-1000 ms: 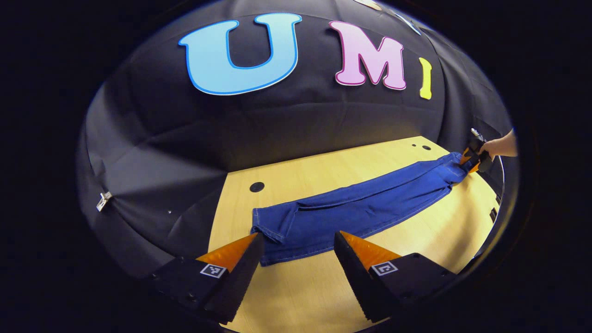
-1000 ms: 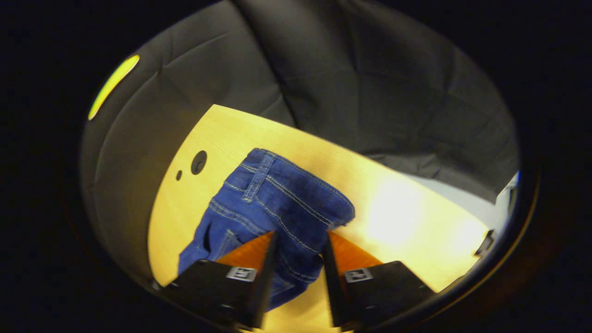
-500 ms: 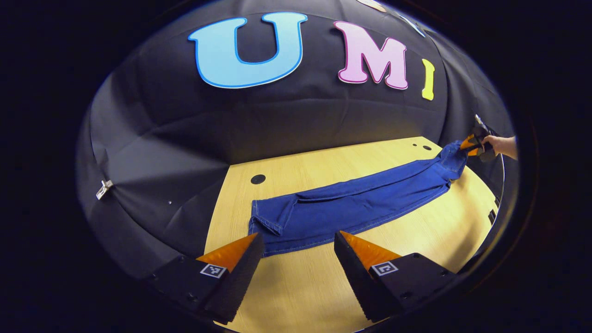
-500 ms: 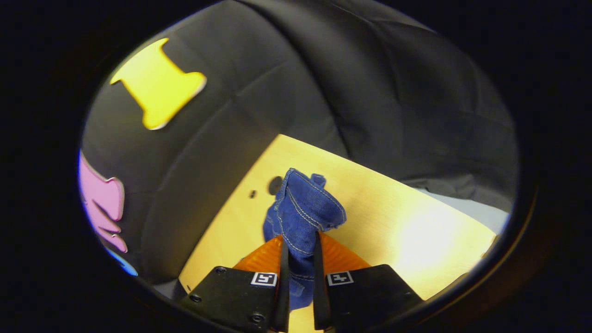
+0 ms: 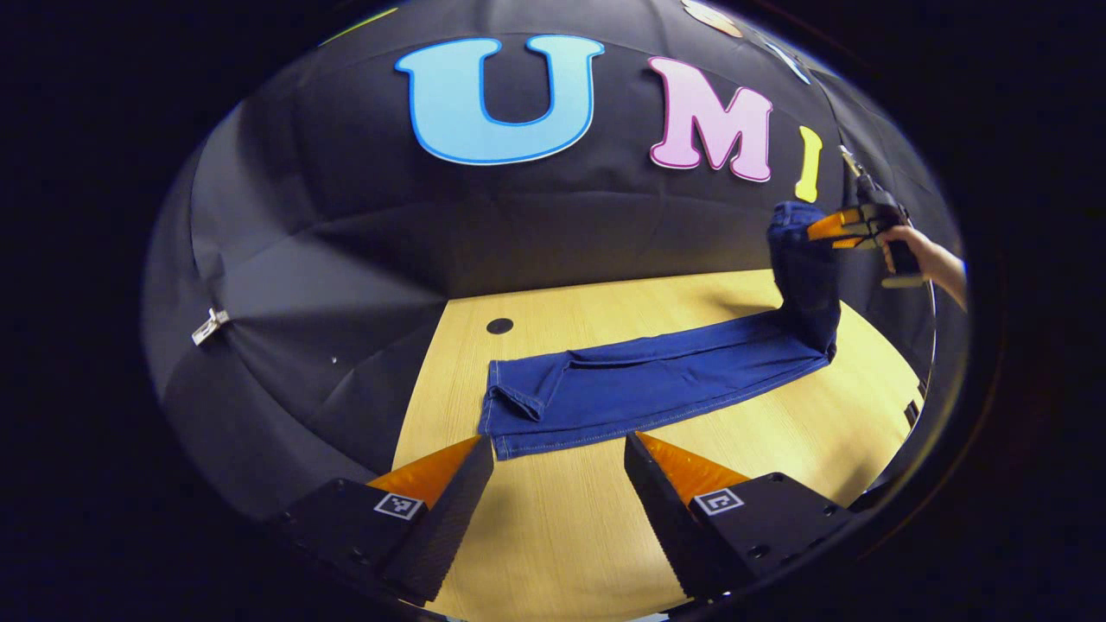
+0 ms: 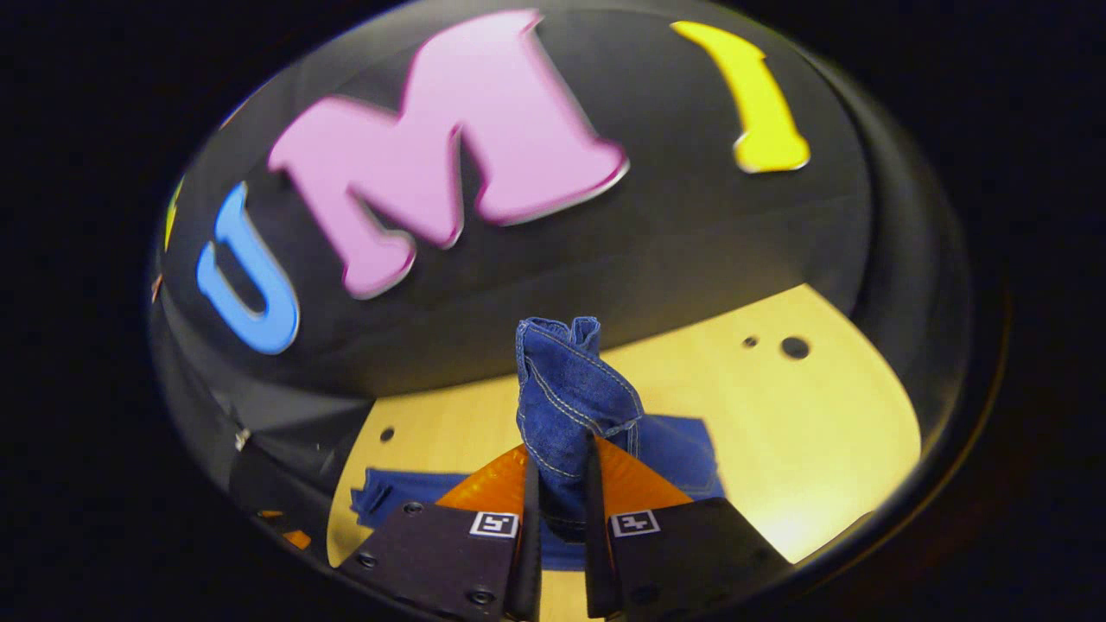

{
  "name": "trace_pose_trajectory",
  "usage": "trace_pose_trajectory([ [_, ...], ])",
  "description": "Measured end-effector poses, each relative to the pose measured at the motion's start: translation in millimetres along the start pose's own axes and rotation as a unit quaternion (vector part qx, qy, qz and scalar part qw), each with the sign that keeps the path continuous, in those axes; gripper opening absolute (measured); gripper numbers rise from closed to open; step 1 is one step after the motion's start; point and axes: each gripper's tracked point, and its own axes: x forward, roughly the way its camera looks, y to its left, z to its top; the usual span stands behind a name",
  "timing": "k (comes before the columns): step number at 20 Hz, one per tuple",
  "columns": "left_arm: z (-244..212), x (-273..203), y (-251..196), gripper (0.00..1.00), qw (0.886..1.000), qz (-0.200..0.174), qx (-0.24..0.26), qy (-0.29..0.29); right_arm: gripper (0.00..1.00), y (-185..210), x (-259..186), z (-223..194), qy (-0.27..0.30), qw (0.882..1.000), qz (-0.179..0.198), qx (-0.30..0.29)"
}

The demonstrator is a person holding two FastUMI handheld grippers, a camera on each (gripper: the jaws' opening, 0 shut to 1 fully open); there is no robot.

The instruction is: Grasp the waist and the cuffs of the jeans and fold them to make the two legs overlap; first hold the waist and fold one-third of the jeans toward the cuffs, then hold the cuffs and fold the remaining one-third in the same direction to finish folding.

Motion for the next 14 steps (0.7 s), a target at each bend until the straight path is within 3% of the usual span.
trace_pose_trajectory([
  [3, -11, -9, -6, 0.98, 1.0, -0.005, -0.028, 0.013, 0.24, 10, 37, -86, 0.098, 0.993, -0.003, -0.07],
  [4, -17, -12, -7, 0.98, 0.999, -0.006, -0.038, 0.02, 0.34, 6, 47, -103, 0.115, 0.988, -0.006, -0.103],
  [5, -20, -13, -8, 0.98, 0.998, -0.007, -0.051, 0.025, 0.24, 3, 50, -108, 0.125, 0.985, 0.0, -0.12],
  [6, -21, -12, -10, 0.98, 0.997, -0.009, -0.065, 0.028, 0.31, 1, 51, -107, 0.133, 0.983, 0.01, -0.123],
  [7, -24, -8, -12, 0.98, 0.996, -0.012, -0.084, 0.033, 0.26, 5, 55, -125, 0.138, 0.983, 0.028, -0.116],
  [8, -25, -4, -14, 0.98, 0.993, -0.017, -0.107, 0.039, 0.36, 11, 54, -121, 0.142, 0.983, 0.058, -0.097],
  [11, -27, 16, -16, 0.96, 0.983, -0.035, -0.172, 0.057, 0.9, 51, 19, -110, 0.152, 0.975, 0.148, -0.065],
  [12, -25, 25, -15, 0.96, 0.981, -0.042, -0.182, 0.06, 0.97, 55, 4, -97, 0.139, 0.974, 0.166, -0.071],
  [14, -19, 48, -13, 0.96, 0.977, -0.056, -0.193, 0.077, 0.97, 53, -30, -76, 0.113, 0.971, 0.191, -0.086],
])
